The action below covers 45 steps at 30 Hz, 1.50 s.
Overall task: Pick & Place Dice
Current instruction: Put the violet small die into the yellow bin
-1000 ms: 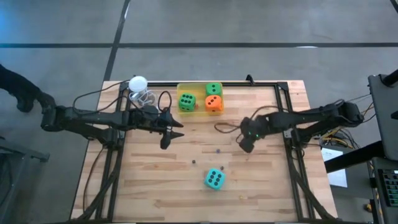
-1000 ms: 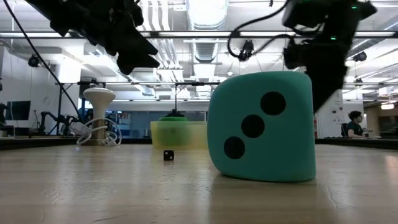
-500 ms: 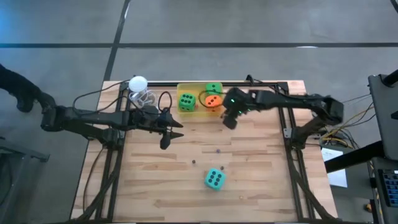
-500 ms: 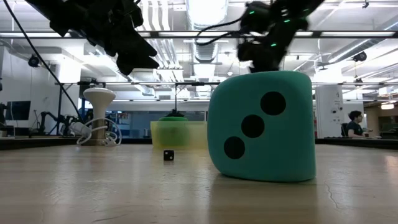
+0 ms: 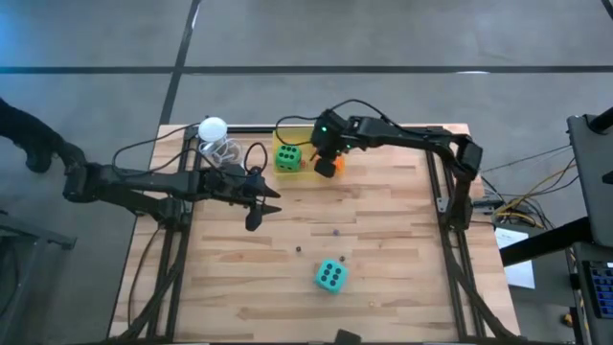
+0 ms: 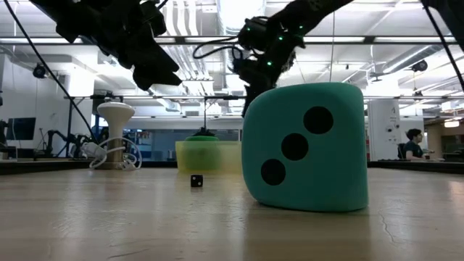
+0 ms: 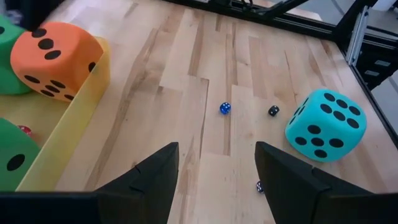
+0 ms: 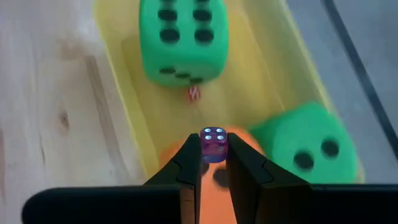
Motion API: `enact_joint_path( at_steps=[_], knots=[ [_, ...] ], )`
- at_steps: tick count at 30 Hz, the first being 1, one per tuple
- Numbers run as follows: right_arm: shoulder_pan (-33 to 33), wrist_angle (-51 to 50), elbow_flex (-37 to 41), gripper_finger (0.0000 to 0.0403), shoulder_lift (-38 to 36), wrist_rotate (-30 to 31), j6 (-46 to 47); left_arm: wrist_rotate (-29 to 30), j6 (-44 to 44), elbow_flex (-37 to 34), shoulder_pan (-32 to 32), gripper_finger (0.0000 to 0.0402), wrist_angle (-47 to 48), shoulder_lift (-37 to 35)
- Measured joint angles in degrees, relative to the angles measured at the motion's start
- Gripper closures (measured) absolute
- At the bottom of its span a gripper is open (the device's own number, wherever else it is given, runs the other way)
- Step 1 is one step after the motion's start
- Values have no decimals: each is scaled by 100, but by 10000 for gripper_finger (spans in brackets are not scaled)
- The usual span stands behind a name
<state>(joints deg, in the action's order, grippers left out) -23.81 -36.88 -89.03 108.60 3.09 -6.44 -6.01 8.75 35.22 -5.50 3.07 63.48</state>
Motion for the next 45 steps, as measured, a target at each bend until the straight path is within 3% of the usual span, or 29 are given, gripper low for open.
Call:
enact_joint_path(
  at_steps=[4,13,45],
  knots=[
    [-151,-24,-441,363,393,-470,15,1,-2,0,0,186,0,0],
    [-162,-374,-1003,363,1040,-483,-128,1,7,0,0,186,26,0],
    [-245,-381,-956,361,996,-507,-141,1,44,0,0,186,22,0]
  ],
)
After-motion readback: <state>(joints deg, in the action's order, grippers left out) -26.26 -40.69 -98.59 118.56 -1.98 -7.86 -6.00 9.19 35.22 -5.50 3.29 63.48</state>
